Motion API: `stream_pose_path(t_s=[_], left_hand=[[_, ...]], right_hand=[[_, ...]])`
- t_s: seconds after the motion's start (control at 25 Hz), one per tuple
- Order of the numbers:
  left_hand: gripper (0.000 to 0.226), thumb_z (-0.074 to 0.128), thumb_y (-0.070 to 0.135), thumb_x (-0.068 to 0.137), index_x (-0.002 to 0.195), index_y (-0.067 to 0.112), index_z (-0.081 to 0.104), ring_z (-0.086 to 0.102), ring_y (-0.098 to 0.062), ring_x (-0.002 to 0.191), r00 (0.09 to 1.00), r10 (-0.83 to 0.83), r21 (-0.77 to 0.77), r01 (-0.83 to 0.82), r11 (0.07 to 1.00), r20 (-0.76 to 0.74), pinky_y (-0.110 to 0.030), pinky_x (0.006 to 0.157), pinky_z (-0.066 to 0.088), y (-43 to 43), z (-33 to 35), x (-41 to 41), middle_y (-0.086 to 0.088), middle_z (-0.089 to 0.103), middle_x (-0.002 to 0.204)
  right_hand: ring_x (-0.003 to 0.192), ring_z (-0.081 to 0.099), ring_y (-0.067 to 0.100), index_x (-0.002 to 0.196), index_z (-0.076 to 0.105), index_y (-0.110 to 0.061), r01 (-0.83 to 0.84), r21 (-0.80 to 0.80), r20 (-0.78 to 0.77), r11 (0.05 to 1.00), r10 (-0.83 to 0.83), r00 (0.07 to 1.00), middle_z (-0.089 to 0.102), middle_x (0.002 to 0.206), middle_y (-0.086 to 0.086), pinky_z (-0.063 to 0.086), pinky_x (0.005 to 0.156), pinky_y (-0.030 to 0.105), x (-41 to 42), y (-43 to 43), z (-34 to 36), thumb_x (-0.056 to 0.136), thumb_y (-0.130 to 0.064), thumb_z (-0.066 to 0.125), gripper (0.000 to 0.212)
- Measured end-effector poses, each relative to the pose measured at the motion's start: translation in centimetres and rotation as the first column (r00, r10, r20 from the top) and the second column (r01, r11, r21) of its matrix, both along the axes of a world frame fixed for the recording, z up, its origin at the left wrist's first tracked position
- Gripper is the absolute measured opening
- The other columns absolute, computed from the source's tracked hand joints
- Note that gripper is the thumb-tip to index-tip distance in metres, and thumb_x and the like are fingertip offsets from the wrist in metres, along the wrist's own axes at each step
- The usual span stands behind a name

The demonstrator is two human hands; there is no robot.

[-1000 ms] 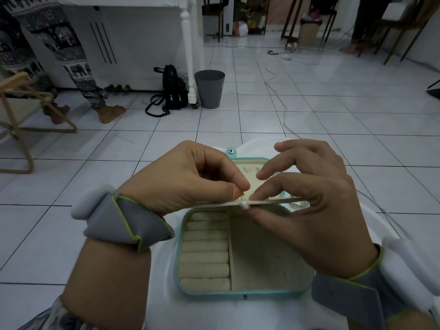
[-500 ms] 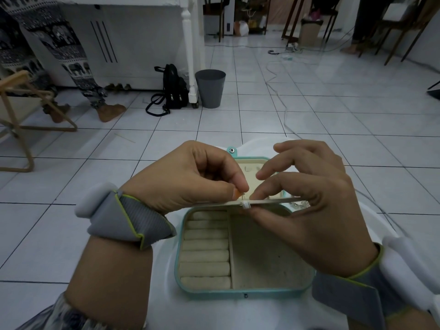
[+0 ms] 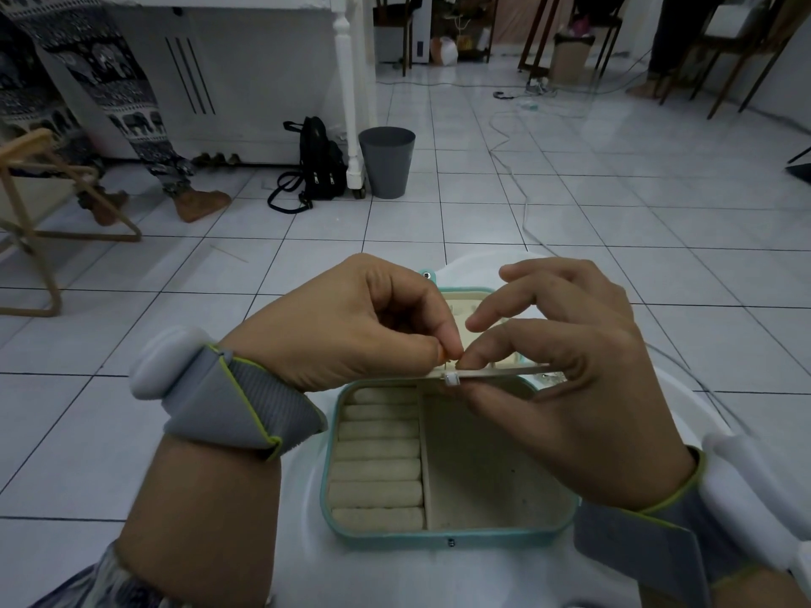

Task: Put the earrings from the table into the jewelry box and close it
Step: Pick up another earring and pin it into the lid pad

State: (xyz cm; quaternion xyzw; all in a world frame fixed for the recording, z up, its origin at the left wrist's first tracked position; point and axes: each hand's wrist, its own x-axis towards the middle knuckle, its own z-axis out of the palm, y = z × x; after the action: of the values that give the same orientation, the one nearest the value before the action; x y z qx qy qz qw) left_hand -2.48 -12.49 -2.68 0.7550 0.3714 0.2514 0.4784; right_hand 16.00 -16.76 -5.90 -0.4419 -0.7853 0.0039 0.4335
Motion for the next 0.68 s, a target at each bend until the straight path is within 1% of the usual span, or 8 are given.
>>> stream_pose_path(t_s=[0.08, 0.16, 0.24, 0.32, 0.48, 0.56, 0.64, 0.68], left_hand=[[0.014, 0.066, 0.006, 0.069, 0.073, 0.018, 0.073, 0.056, -0.036, 0.065, 1.000, 0.004, -0.023, -0.003, 1.000, 0.000, -0.040, 0.065, 0.052, -0.04, -0.11, 0.05, -0.019, 0.065, 0.070], [0.019, 0.065, 0.005, 0.068, 0.076, 0.021, 0.069, 0.052, -0.025, 0.063, 1.000, 0.021, -0.065, -0.021, 0.998, 0.005, -0.032, 0.063, 0.047, -0.03, -0.21, 0.04, -0.006, 0.064, 0.067], [0.023, 0.064, 0.004, 0.066, 0.080, 0.023, 0.063, 0.049, -0.023, 0.065, 1.000, 0.027, -0.109, -0.028, 0.994, -0.010, -0.031, 0.062, 0.045, 0.05, -0.30, 0.10, -0.001, 0.065, 0.068], [0.023, 0.063, 0.006, 0.065, 0.080, 0.023, 0.060, 0.047, -0.022, 0.065, 0.999, 0.036, -0.111, -0.040, 0.993, -0.036, -0.032, 0.062, 0.043, 0.09, -0.33, 0.25, 0.000, 0.066, 0.067], [0.017, 0.065, 0.017, 0.063, 0.077, 0.023, 0.058, 0.053, -0.021, 0.065, 0.989, 0.126, -0.007, -0.127, 0.992, -0.082, -0.035, 0.064, 0.046, -0.02, -0.19, 0.25, -0.003, 0.070, 0.069], [0.020, 0.066, 0.025, 0.059, 0.077, 0.023, 0.058, 0.056, -0.018, 0.065, 0.984, 0.172, 0.028, -0.171, 0.985, -0.040, -0.033, 0.061, 0.046, -0.24, -0.15, -0.13, -0.008, 0.072, 0.075], [0.026, 0.067, 0.031, 0.055, 0.079, 0.023, 0.060, 0.057, -0.015, 0.067, 0.988, 0.152, 0.084, -0.150, 0.985, -0.018, -0.031, 0.058, 0.047, -0.57, -0.24, -0.48, -0.004, 0.070, 0.078], [0.027, 0.070, 0.027, 0.055, 0.081, 0.022, 0.061, 0.058, -0.013, 0.067, 0.990, 0.135, 0.132, -0.129, 0.983, -0.035, -0.031, 0.059, 0.049, -0.71, -0.39, -0.52, 0.000, 0.068, 0.077]], right_hand=[[0.108, 0.054, 0.018, 0.067, 0.069, -0.031, 0.002, -0.006, 0.003, 1.000, -0.002, 1.000, 0.064, 0.087, -0.015, 0.038, 0.085, 0.044, -0.07, -0.02, -0.01, 0.070, -0.041, 0.069, 0.010], [0.108, 0.054, 0.018, 0.066, 0.069, -0.032, 0.002, -0.007, 0.009, 1.000, -0.002, 1.000, 0.064, 0.087, -0.016, 0.038, 0.085, 0.043, -0.15, -0.06, -0.04, 0.069, -0.040, 0.070, 0.009], [0.106, 0.054, 0.018, 0.066, 0.069, -0.032, 0.005, -0.013, 0.020, 1.000, -0.005, 1.000, 0.063, 0.087, -0.016, 0.037, 0.084, 0.042, -0.17, -0.10, -0.06, 0.069, -0.040, 0.071, 0.009], [0.097, 0.054, 0.017, 0.067, 0.069, -0.032, 0.014, -0.024, 0.025, 1.000, -0.013, 1.000, 0.062, 0.084, -0.015, 0.037, 0.080, 0.040, -0.13, -0.08, -0.07, 0.069, -0.041, 0.070, 0.009], [0.084, 0.048, 0.013, 0.069, 0.069, -0.032, 0.037, -0.030, 0.014, 0.999, -0.037, 0.999, 0.058, 0.078, -0.013, 0.038, 0.070, 0.038, -0.16, 0.17, -0.13, 0.071, -0.044, 0.067, 0.013], [0.083, 0.049, 0.012, 0.069, 0.068, -0.031, 0.052, -0.036, -0.029, 0.998, -0.053, 0.998, 0.057, 0.077, -0.012, 0.040, 0.068, 0.037, -0.18, 0.40, -0.09, 0.072, -0.045, 0.067, 0.014], [0.082, 0.050, 0.013, 0.069, 0.066, -0.030, 0.065, -0.039, -0.068, 0.997, -0.068, 0.995, 0.058, 0.075, -0.010, 0.042, 0.068, 0.039, -0.26, 0.68, -0.06, 0.070, -0.042, 0.069, 0.013], [0.081, 0.050, 0.014, 0.069, 0.065, -0.030, 0.069, -0.037, -0.082, 0.997, -0.072, 0.994, 0.059, 0.075, -0.009, 0.043, 0.068, 0.040, -0.31, 0.81, -0.06, 0.069, -0.041, 0.070, 0.012]])
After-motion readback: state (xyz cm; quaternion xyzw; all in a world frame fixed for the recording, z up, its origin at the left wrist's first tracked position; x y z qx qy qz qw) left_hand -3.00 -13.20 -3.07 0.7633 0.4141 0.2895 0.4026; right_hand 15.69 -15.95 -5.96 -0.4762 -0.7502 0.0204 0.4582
